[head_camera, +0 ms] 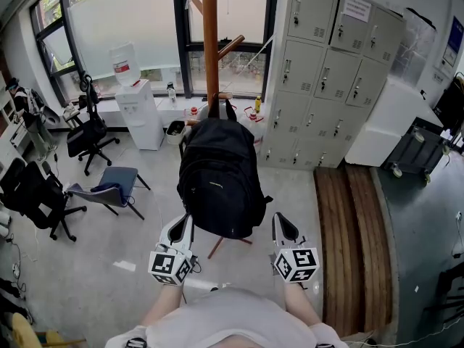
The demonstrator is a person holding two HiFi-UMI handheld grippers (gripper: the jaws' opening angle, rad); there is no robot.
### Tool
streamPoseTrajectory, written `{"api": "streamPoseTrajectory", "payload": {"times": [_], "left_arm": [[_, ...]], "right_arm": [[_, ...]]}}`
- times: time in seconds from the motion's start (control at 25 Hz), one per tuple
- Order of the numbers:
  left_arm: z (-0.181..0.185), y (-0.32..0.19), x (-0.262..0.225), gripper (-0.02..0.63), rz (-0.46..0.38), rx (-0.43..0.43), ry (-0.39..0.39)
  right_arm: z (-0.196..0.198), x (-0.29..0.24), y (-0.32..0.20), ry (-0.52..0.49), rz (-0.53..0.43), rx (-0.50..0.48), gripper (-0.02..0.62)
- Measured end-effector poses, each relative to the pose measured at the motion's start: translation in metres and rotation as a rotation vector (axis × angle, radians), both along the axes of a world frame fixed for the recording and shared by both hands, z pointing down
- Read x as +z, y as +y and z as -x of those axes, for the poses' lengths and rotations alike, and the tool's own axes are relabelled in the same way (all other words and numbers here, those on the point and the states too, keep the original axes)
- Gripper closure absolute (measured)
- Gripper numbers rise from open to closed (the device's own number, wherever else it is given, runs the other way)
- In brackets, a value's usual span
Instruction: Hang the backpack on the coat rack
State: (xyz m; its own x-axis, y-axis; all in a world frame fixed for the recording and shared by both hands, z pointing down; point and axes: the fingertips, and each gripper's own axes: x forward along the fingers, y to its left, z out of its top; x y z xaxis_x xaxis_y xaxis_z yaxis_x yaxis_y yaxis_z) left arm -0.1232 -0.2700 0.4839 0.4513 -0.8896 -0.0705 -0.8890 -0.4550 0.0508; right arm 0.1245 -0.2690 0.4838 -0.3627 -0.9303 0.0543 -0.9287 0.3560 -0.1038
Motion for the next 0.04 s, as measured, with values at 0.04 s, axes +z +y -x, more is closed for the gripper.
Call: {"api": "streamPoseTrajectory", "payload": {"times": [0.04], "left_arm": [[0.0005,-0.0001,0.0005,0.595,0.002,0.0,-0.001]], "right_arm": [[0.0007,0.0001,0.0001,0.0,0.001,0.0,0.588]]}}
